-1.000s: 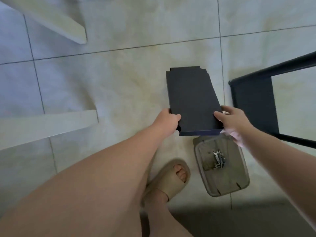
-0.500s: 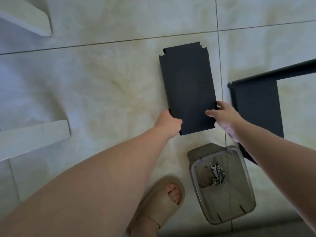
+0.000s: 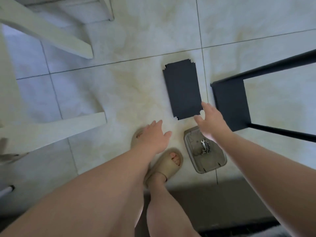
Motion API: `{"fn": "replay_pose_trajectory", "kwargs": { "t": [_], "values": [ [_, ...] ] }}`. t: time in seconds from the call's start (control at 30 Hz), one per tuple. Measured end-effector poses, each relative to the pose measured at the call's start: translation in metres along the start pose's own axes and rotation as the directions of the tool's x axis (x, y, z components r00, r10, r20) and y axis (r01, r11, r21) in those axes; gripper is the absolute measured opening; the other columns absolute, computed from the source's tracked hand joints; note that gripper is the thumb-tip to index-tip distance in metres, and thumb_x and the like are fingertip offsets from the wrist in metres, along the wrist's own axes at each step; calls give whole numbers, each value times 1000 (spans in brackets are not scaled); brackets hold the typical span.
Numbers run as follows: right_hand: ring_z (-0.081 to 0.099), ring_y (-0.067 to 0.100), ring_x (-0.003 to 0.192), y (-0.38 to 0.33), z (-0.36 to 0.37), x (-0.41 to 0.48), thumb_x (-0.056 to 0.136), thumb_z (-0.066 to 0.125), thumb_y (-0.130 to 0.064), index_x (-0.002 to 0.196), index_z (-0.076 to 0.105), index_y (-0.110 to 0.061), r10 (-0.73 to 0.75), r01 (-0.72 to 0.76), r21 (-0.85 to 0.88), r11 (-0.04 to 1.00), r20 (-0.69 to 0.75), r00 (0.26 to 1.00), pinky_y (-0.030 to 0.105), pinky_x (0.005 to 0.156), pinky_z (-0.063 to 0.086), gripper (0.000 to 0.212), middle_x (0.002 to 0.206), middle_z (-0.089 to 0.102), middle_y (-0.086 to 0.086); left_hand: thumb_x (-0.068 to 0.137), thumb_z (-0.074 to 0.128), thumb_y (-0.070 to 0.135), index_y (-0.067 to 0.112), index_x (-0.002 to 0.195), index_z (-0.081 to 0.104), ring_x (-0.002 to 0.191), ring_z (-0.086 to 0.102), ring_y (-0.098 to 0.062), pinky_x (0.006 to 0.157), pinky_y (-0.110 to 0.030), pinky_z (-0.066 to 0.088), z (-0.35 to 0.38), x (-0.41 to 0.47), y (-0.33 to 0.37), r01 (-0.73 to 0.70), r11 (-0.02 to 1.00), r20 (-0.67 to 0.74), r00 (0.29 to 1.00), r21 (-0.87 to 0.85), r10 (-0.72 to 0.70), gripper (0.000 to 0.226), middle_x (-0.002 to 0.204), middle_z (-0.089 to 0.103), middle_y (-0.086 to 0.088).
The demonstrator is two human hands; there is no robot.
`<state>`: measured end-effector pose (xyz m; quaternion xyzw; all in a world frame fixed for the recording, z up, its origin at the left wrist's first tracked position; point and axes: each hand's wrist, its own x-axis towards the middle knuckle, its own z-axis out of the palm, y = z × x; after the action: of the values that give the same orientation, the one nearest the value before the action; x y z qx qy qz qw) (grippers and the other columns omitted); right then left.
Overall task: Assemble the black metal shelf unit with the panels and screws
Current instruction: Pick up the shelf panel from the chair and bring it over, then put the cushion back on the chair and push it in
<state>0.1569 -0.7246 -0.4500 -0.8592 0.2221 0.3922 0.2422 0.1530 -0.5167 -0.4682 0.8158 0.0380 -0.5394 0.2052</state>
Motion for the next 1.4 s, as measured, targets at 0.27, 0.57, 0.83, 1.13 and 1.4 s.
{"fn": "replay_pose_trajectory", "kwargs": {
  "t": [0.27, 0.57, 0.83, 1.13, 1.4],
  "values": [
    [-11, 25, 156, -61, -83, -175, 106, 26, -48, 161, -9, -26, -101, 92, -387, 918, -2, 995, 55, 125, 1, 69, 170, -7, -1, 101, 30, 55, 29, 159, 9, 153, -9, -31, 123, -54, 5, -72, -201, 18, -13, 968, -255, 964, 250, 78, 67, 168, -3, -2],
    [-12, 27, 156, -127, -175, -332, 103, 27, -56, 160, -8, -30, -324, 236, -468, 852, -117, 939, 55, 123, -5, 72, 170, -7, -3, 97, 30, 67, 31, 159, 2, 152, -17, -27, 121, -53, -4, -161, -359, 48, -154, 948, -518, 807, 279, 283, 77, 168, -11, 1],
    [-10, 25, 156, -188, -245, -414, 99, 22, -61, 161, -2, -31, -553, 353, -559, 750, -238, 798, 54, 124, -3, 73, 170, -5, -5, 97, 29, 69, 31, 159, -2, 152, -20, -22, 123, -49, -3, -238, -478, 67, -275, 912, -656, 634, 303, 409, 79, 167, -13, 4],
    [-11, 22, 156, -280, -315, -486, 93, 11, -68, 161, -3, -34, -812, 486, -715, 502, -198, 549, 51, 124, -5, 78, 170, -7, -8, 93, 28, 71, 35, 159, 5, 152, -20, -17, 120, -44, -9, -295, -587, 67, -301, 922, -884, 324, 242, 337, 79, 167, -9, 11],
    [-9, 18, 156, -398, -356, -506, 87, 4, -71, 161, -1, -35, -944, 572, -786, 234, -44, 327, 48, 125, -4, 82, 170, -3, -11, 94, 25, 73, 37, 159, 3, 152, -19, -18, 120, -46, -12, -356, -617, 11, -162, 986, -968, 238, 40, 79, 77, 167, -10, 11]
  ]
}}
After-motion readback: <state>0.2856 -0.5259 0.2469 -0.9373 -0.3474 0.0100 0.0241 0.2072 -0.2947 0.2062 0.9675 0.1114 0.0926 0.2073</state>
